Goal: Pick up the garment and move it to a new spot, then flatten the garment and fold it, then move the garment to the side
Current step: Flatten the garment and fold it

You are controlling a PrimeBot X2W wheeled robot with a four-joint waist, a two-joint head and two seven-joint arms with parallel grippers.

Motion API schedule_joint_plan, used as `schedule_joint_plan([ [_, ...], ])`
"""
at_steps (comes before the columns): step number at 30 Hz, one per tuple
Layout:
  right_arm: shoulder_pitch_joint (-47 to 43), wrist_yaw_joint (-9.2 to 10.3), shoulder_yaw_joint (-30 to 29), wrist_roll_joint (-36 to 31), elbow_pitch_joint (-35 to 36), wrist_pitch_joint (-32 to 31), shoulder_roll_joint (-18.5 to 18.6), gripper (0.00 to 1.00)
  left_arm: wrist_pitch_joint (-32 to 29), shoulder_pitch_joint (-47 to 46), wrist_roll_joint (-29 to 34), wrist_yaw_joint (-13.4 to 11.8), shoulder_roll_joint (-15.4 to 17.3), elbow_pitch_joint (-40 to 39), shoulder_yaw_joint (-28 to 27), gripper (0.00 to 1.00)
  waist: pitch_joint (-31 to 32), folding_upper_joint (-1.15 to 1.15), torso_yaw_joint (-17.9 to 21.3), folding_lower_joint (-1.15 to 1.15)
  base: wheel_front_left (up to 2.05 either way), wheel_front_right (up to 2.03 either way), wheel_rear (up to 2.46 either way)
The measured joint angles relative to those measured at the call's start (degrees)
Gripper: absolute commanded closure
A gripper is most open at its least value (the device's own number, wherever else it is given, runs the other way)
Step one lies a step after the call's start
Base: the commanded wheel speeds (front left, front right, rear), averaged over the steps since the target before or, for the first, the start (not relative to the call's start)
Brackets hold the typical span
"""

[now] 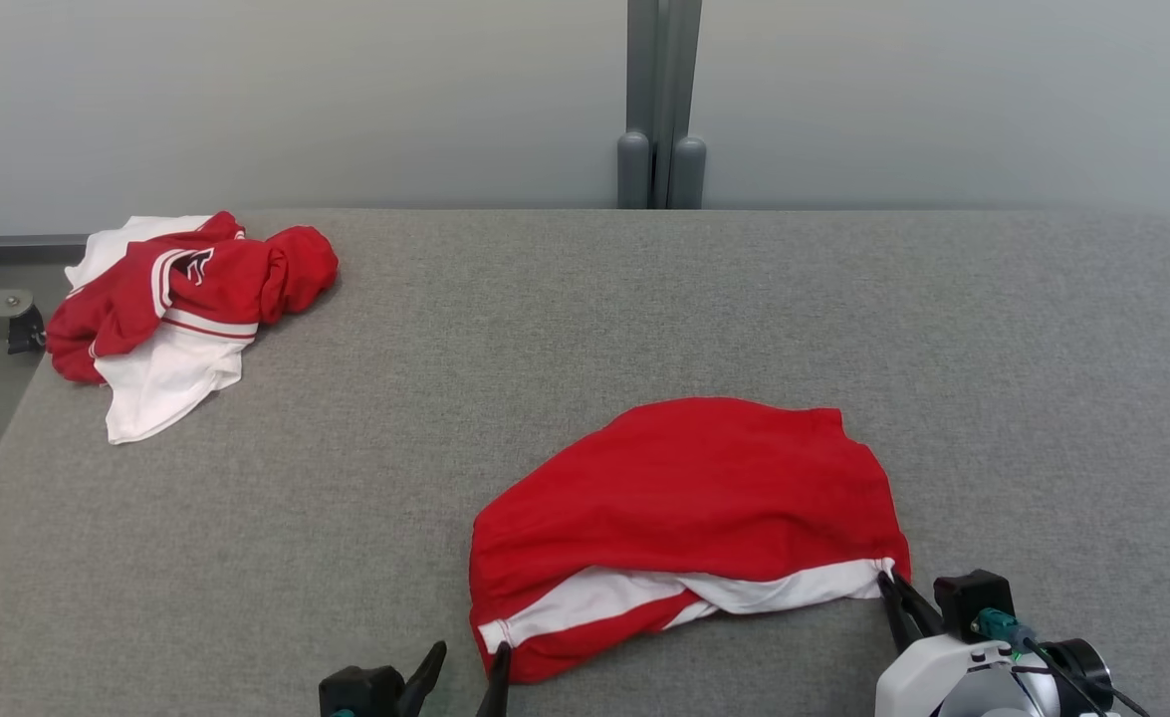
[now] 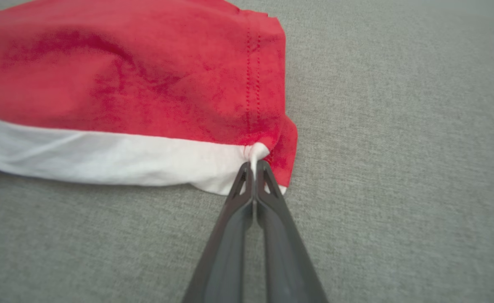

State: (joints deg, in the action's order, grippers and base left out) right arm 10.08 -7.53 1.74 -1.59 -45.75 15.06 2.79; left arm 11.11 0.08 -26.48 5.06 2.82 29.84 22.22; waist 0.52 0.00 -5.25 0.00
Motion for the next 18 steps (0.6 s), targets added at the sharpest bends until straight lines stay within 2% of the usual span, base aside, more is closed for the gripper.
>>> schedule_joint_plan([
  [9,-0.01,0.0,0.46,0.09,1.26,0.0,-0.01,1.0,-1.79,-3.19,-5.9,0.82,-0.02,3.5,2.42,0.0,-0.38,0.0,1.05,0.0,0.0,0.0,0.0],
  [10,-0.01,0.0,0.52,0.11,1.36,0.0,-0.01,1.0,-1.78,-3.46,-6.77,1.0,-0.02,3.54,2.8,0.11,-0.42,0.0,1.21,0.0,0.0,0.0,0.0],
  [11,-0.02,0.0,0.52,0.16,1.43,0.0,-0.01,1.0,-1.7,-3.61,-7.44,1.01,-0.03,3.56,3.05,0.36,-0.45,0.0,1.32,0.0,0.0,0.0,0.0],
  [12,-0.03,0.0,0.53,0.18,1.51,0.0,0.0,1.0,-1.69,-3.77,-8.26,1.08,-0.03,3.57,3.46,0.54,-0.48,0.0,1.46,0.0,0.0,0.0,0.0],
  [14,-0.04,0.0,0.54,0.24,1.67,0.0,0.0,1.0,-1.55,-4.05,-9.23,1.32,-0.03,3.64,3.97,0.69,-0.52,0.0,1.69,0.0,0.0,0.0,0.0],
  [15,-0.04,0.0,0.56,0.25,1.71,0.0,0.0,1.0,-1.45,-4.17,-9.39,1.33,-0.03,3.72,4.1,0.93,-0.52,0.0,1.77,0.0,0.0,0.0,0.0],
  [16,-0.04,0.0,0.58,0.34,1.78,0.0,0.0,1.0,-1.45,-4.26,-9.62,1.36,-0.04,3.88,4.27,1.0,-0.52,0.0,1.86,0.0,0.0,0.0,0.0],
  [18,-0.05,0.0,0.55,0.4,1.96,0.0,0.0,1.0,-1.36,-4.34,-9.89,1.45,-0.04,4.09,4.66,1.0,-0.5,0.0,1.99,0.0,0.0,0.0,0.0],
])
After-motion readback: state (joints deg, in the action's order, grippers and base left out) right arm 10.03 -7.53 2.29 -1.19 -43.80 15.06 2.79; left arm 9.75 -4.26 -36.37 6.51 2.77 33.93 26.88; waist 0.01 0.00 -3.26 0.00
